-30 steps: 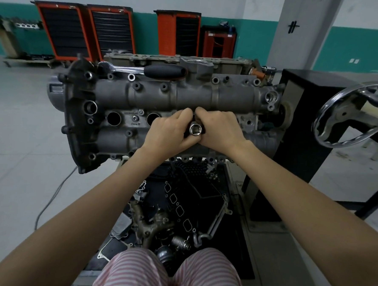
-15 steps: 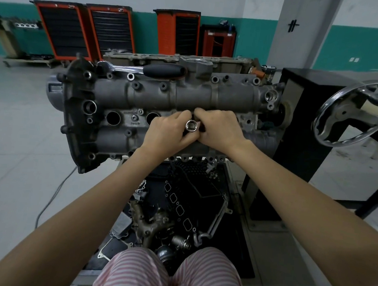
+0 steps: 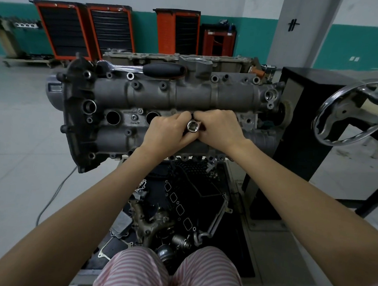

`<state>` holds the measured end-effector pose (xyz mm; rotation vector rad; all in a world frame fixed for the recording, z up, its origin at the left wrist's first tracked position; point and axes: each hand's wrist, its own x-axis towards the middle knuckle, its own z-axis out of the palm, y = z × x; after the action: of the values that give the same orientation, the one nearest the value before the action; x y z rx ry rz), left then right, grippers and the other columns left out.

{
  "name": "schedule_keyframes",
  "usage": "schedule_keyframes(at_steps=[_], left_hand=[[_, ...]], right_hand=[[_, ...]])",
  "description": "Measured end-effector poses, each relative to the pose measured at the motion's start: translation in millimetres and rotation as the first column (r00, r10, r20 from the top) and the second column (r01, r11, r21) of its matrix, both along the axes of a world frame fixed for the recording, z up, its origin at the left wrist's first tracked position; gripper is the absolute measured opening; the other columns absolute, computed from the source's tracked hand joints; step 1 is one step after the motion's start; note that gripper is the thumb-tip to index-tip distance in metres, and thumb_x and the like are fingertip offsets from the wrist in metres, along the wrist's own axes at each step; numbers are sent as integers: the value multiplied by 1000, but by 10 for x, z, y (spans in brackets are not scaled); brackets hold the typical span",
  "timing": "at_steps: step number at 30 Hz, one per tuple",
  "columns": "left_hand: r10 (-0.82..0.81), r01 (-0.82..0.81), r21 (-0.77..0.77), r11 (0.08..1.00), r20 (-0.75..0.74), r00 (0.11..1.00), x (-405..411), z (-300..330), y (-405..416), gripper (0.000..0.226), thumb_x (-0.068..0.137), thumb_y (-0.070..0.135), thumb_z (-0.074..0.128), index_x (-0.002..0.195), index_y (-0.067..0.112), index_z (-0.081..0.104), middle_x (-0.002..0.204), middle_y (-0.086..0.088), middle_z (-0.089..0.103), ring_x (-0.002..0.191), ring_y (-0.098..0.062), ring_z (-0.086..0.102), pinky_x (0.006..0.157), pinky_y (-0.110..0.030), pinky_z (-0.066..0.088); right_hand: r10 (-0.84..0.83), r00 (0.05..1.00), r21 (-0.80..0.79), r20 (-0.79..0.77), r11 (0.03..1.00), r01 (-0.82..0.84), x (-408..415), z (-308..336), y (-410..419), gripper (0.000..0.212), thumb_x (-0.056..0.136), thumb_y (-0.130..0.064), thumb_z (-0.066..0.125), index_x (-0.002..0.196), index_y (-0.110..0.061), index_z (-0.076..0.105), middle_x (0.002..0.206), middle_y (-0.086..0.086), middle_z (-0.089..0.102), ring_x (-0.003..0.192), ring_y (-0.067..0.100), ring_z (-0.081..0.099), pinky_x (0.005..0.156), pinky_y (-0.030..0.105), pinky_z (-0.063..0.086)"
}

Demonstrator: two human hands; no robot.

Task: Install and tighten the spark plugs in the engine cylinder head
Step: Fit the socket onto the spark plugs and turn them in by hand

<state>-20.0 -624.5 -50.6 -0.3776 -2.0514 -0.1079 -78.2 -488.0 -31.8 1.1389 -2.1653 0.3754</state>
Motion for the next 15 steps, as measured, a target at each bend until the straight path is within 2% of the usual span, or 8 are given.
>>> schedule_keyframes(at_steps=[3,5,8,11,13,15], left_hand=[[3,-4,22,1000,12,1000,29,26,32,28,78,26,47,64,1,48,54,-9,51,37,-30,47,39,-22,25],[-7,7,32,999,12,1000,40,32,41,28,77,26,47,66,0,47,56,-9,50,38,-31,46,38,-23,26],[-14,13,45,999,7,1000,35,29,41,29,78,28,48,65,2,47,53,-6,49,38,-29,46,39,-22,26],[-15,15,41,999,-2,1000,12,15,19,34,81,31,51,60,5,47,48,-5,49,37,-26,46,39,-22,27],[-21,22,23,1000,-13,1000,-2,3,3,35,82,29,52,58,5,48,48,-6,51,36,-26,47,38,-23,27],[-20,20,-1,1000,-21,1000,-8,-6,-5,33,82,26,51,58,4,49,48,-7,51,36,-27,47,39,-21,26]], right_hand=[[-30,999,39,-27,999,31,-19,-11,-7,18,79,-28,55,84,-11,53,75,8,67,71,35,62,52,31,28],[-33,998,62,-53,997,37,-36,-13,-9,19,79,-28,54,87,-10,54,77,9,67,73,36,62,53,32,28],[11,998,27,-58,1000,-9,-11,-4,0,12,75,-16,63,74,-5,58,66,13,65,60,36,61,49,31,28],[55,994,-52,-96,997,-60,26,-7,13,20,59,-4,74,56,-6,54,49,12,58,40,31,55,41,25,29],[59,996,-70,-70,996,-64,34,-7,10,17,61,-5,71,57,-6,55,50,13,59,41,32,55,42,26,30],[47,998,-61,-47,997,-50,19,-7,9,10,69,-11,66,66,-5,57,58,14,63,50,35,59,46,30,31]])
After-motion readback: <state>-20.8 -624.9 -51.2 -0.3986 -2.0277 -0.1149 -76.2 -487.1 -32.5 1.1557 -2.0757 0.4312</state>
